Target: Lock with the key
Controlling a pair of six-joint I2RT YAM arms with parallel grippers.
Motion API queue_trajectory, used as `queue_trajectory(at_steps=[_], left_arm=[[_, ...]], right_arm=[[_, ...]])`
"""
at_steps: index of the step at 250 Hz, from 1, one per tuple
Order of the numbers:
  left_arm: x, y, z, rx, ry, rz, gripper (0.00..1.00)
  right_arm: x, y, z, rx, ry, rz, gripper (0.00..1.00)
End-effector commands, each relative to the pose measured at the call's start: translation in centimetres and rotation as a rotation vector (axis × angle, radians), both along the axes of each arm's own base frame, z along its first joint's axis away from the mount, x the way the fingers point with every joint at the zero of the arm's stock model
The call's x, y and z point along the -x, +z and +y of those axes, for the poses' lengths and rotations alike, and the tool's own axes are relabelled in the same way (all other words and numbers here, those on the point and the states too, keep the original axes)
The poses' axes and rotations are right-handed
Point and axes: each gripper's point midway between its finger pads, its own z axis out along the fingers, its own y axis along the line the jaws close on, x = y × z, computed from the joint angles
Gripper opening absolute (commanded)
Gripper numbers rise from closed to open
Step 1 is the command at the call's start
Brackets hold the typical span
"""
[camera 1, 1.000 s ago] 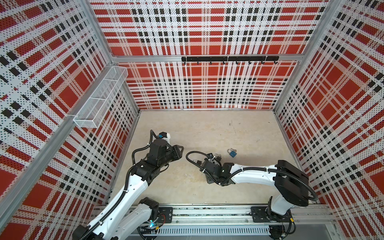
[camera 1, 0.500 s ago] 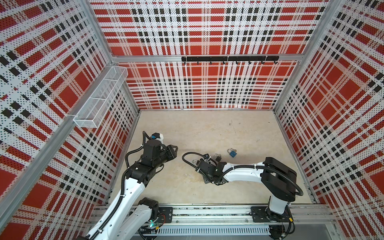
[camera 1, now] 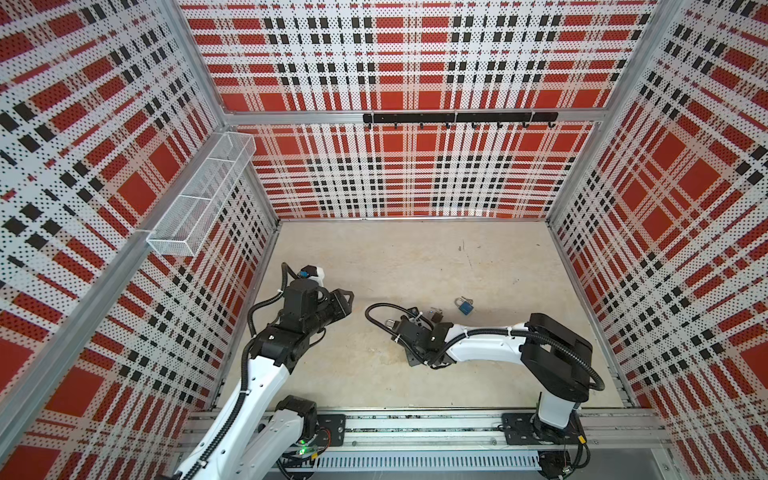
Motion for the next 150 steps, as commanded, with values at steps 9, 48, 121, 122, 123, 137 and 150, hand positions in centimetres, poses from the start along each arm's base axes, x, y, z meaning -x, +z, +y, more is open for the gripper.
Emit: queue_trajectory(at_steps=[9, 48, 121, 122, 123, 137, 150], left_arm=[[0.2, 0.4, 0.2, -0.006, -0.008, -0.014, 0.46], [0.3, 0.5, 0.1, -0.012, -0.023, -0.013, 0.45], [0.2, 0.7, -0.5, 0.002, -0.063, -0.003, 0.41], [0.2, 0.7, -0.5, 0.004, -0.064, -0.001, 0.41], [0.2, 0.7, -0.5, 0.004, -0.065, -0.001, 0.41], [0.2, 0.6, -0.8, 0.013, -0.078, 0.006, 0.39], [0.2, 0.5, -1.1, 0.024, -0.093, 0.009, 0.38]], right_arm=[[0.3, -0.8, -0.1, -0.003, -0.007, 0.025, 0.28], [0.1, 0.2, -0.1, -0.016, 0.001, 0.002, 0.19], [-0.7, 4.8, -0.5, -0.054, 0.084, -0.072, 0.15], [-0.7, 4.9, -0.5, -0.054, 0.085, -0.072, 0.15], [-0.7, 5.0, -0.5, -0.055, 0.087, -0.074, 0.15], [-0.8, 6.1, -0.5, -0.066, 0.112, -0.097, 0.15], [-0.8, 7.1, -0.8, -0.076, 0.124, -0.110, 0.15]])
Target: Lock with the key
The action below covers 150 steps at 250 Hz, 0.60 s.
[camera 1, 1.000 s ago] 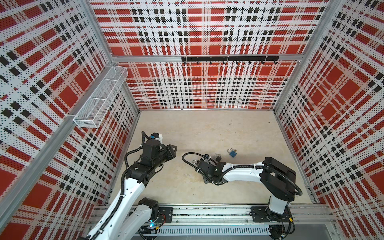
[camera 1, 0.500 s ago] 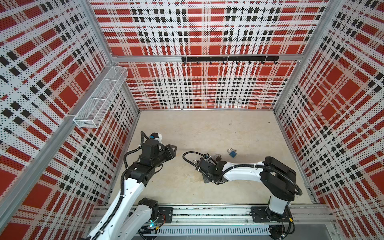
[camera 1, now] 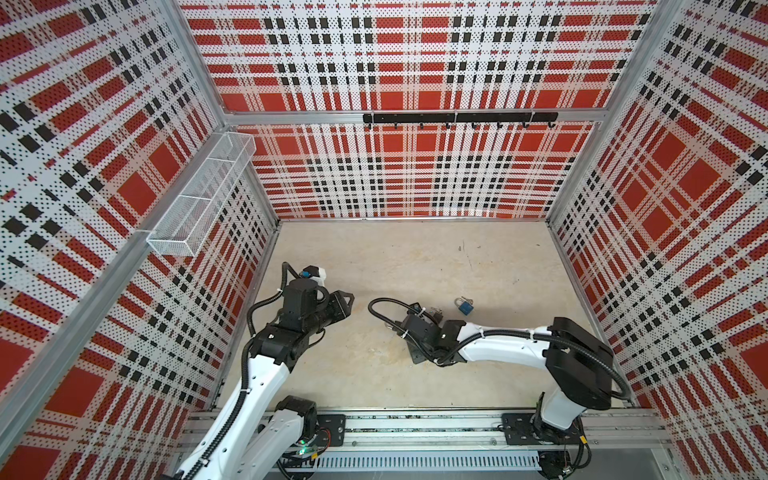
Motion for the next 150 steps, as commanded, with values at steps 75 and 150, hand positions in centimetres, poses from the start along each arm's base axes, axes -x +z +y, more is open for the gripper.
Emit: queue_trajectory(at_steps=[75, 150], left_arm=[[0.8, 1.2, -3.8, 0.115, -0.191, 0.005, 0.36], [2.7, 2.6, -9.8, 0.163, -0.390, -0.057, 0.36]], right_arm=[[-1.1, 8.9, -1.7, -0.067, 0.121, -0.173, 0.14], [-1.2, 12.7, -2.4, -0.097, 0.175, -0.276, 0.13]])
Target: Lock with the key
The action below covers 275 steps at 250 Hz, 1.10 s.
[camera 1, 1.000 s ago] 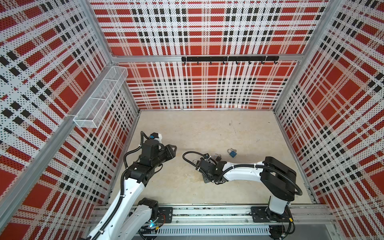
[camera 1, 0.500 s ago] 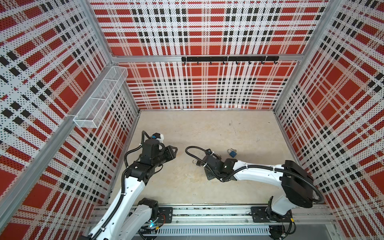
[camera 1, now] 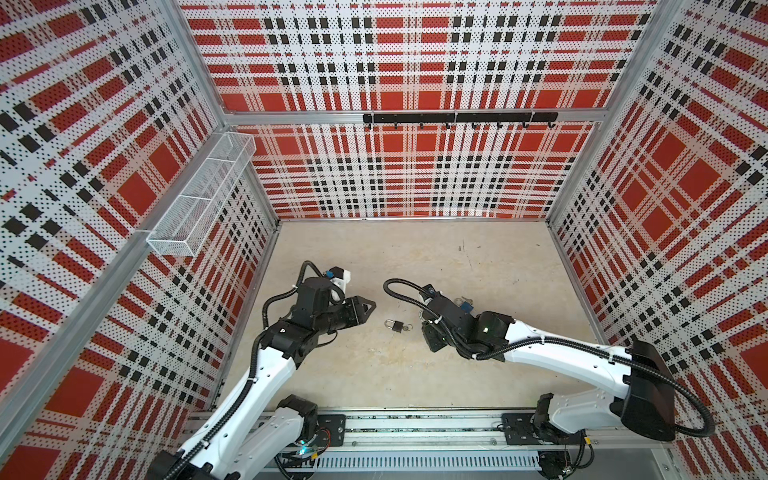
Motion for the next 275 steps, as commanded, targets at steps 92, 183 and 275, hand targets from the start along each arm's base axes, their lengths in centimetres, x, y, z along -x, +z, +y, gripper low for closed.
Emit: queue_trajectory(at_steps=[92, 183, 275], left_arm=[[0.8, 3.0, -7.9, 0.193, -0.234, -0.089, 0.40], [0.8, 3.1, -11.7, 0.214, -0.339, -0.077, 0.37], [0.6, 2.8, -12.4, 0.210, -0.352, -0.070, 0.34]], right_arm=[[0.3, 4.8, 0.3, -0.117, 0.079, -0.087, 0.13], [0.8, 5.8, 0.7, -0.179, 0.097, -0.080, 0.13], [0.5, 6.1, 0.7, -0.195, 0.090, -0.085, 0.13]])
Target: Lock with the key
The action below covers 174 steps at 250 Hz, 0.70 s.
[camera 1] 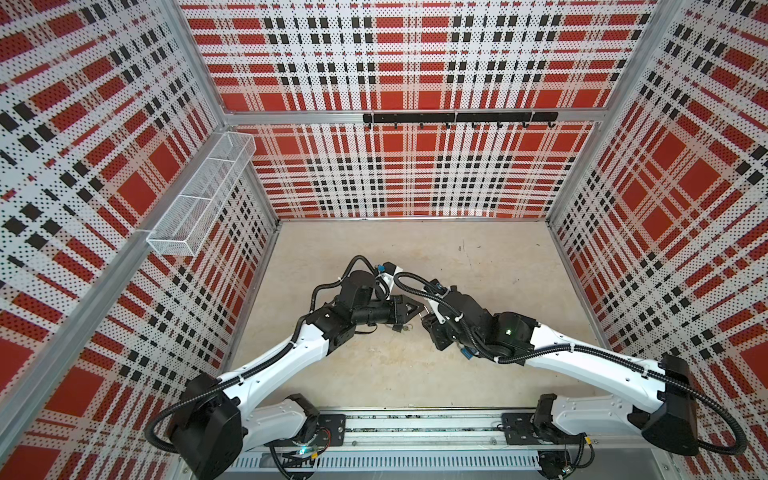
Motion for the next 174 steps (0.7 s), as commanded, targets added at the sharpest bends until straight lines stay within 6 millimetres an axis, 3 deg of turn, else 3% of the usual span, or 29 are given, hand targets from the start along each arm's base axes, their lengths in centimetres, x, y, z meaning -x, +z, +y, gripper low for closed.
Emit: queue_trajectory(at_steps=[1, 174], left_arm=[[-0.20, 1.70, -0.75, 0.036, -0.019, -0.038, 0.34], [0.12, 1.12, -1.21, 0.033, -0.034, -0.026, 0.25]], right_arm=[[-0.34, 2.04, 0.42, -0.076, -0.001, -0.041, 0.13], [-0.40, 1.86, 1.08, -0.097, 0.008, -0.024, 0.12]])
